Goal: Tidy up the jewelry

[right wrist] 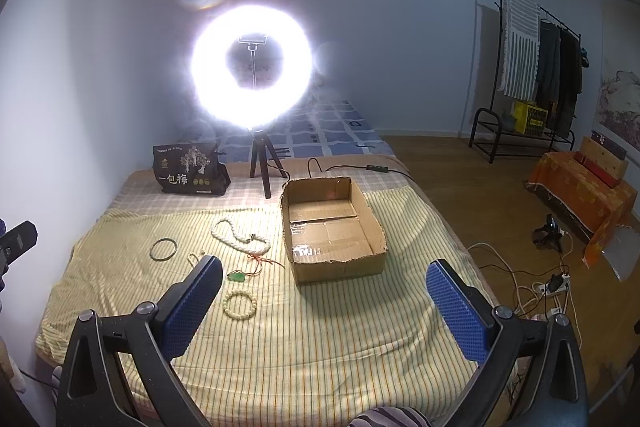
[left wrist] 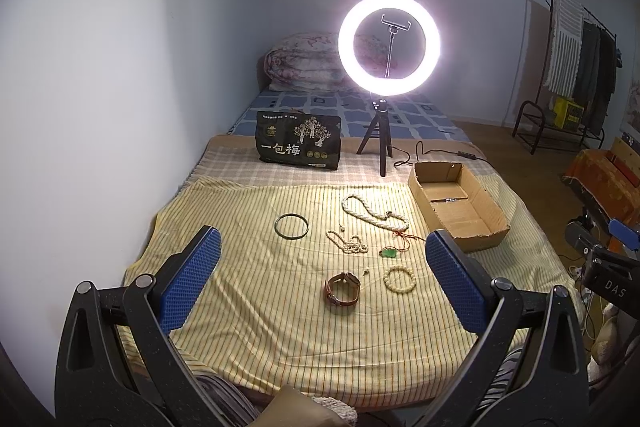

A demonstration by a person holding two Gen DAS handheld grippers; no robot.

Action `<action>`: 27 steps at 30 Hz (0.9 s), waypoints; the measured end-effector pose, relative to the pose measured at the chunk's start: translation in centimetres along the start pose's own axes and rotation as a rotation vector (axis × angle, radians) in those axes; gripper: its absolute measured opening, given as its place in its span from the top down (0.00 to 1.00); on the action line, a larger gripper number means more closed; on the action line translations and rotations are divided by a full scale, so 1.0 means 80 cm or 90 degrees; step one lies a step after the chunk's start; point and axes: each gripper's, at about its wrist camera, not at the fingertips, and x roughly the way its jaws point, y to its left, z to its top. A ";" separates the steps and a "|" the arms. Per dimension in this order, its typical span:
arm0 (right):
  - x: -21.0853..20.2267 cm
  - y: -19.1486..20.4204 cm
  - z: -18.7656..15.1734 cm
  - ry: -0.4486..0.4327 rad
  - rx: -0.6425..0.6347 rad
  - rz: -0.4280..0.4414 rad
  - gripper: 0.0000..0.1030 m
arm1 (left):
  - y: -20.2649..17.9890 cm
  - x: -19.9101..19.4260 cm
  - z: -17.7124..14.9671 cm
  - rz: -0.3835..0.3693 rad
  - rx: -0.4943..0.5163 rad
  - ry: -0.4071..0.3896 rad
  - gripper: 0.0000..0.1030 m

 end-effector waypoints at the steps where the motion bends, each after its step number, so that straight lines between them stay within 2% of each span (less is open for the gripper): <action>1: 0.000 0.000 0.001 0.000 0.000 0.000 0.00 | 0.001 -0.001 0.000 0.001 0.000 -0.001 0.00; 19: -0.001 0.001 0.002 0.012 -0.003 0.005 0.00 | 0.008 -0.006 0.001 0.026 0.006 -0.005 0.00; 23: 0.015 0.005 0.002 0.054 -0.012 0.008 0.00 | 0.016 0.002 0.002 0.039 0.005 0.000 0.00; 27: 0.039 0.007 -0.003 0.101 -0.019 0.037 0.00 | 0.030 0.018 0.002 0.062 0.003 0.011 0.00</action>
